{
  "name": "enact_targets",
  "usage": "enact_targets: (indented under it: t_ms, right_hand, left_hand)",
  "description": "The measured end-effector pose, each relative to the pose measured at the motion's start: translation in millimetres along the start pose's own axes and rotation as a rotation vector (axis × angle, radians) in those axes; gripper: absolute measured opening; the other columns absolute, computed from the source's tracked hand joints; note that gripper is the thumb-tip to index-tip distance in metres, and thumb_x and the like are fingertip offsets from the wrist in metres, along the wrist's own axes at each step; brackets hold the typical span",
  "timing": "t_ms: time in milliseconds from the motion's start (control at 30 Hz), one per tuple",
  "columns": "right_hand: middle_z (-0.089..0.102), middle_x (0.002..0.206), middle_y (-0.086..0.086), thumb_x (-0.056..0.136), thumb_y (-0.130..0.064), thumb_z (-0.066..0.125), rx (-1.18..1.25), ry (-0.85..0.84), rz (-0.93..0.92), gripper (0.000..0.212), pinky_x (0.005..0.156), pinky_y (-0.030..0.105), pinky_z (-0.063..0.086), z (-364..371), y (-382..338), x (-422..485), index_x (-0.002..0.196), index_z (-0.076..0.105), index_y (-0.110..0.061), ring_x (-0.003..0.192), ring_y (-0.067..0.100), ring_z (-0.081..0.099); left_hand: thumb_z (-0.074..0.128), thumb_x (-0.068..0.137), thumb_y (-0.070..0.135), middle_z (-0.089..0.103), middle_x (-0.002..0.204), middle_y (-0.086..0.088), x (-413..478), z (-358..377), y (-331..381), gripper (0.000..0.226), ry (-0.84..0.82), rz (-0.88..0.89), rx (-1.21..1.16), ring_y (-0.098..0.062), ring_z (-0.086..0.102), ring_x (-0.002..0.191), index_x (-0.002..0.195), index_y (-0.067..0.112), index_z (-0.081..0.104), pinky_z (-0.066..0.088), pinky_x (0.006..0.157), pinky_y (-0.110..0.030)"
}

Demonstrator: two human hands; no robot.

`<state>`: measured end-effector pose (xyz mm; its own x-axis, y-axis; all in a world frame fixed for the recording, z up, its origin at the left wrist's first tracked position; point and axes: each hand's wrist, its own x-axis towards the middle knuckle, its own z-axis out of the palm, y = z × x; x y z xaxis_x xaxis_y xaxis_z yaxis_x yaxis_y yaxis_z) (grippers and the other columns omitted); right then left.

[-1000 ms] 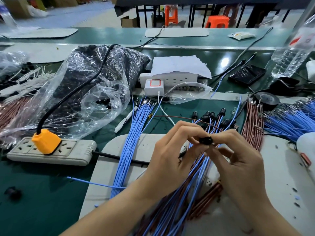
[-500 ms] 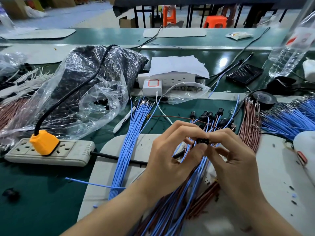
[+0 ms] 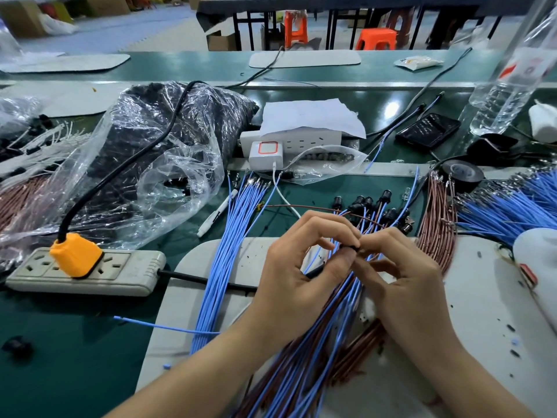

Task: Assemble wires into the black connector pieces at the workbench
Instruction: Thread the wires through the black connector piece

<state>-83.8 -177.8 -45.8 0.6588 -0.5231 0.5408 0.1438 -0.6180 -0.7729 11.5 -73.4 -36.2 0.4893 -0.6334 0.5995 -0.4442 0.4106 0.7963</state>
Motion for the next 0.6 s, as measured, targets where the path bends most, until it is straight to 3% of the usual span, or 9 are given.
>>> enact_targets:
  t_ms: [167,333,600]
  right_hand:
    - [0.057,0.082,-0.013,0.08,-0.013,0.065,0.006,-0.003,-0.005,0.018,0.065,0.019,0.051,-0.3,0.1,0.5,0.089,0.064,-0.029,0.078,0.007,0.059]
    - [0.058,0.084,-0.01,0.081,-0.013,0.065,0.021,0.004,-0.022,0.021,0.067,0.015,0.049,-1.0,2.2,-0.4,0.092,0.066,-0.032,0.08,0.007,0.06]
    - [0.062,0.084,-0.012,0.082,-0.014,0.066,-0.017,0.014,-0.022,0.017,0.067,0.013,0.047,-1.8,3.7,0.3,0.092,0.064,-0.027,0.08,0.002,0.06]
  left_hand:
    - [0.056,0.087,0.006,0.061,0.096,-0.001,0.5,0.1,1.1,0.009,-0.015,-0.003,-0.001,-0.026,0.061,0.094,0.093,0.012,0.06,0.049,0.082,-0.043]
    - [0.063,0.085,0.013,0.062,0.1,0.008,0.8,2.2,-2.1,0.033,-0.022,-0.059,0.011,-0.018,0.062,0.096,0.117,0.019,0.055,0.046,0.085,-0.03]
    - [0.068,0.082,0.008,0.06,0.104,-0.003,1.9,1.5,-6.3,0.02,0.002,0.009,0.051,-0.023,0.063,0.096,0.103,0.009,0.067,0.051,0.084,-0.033]
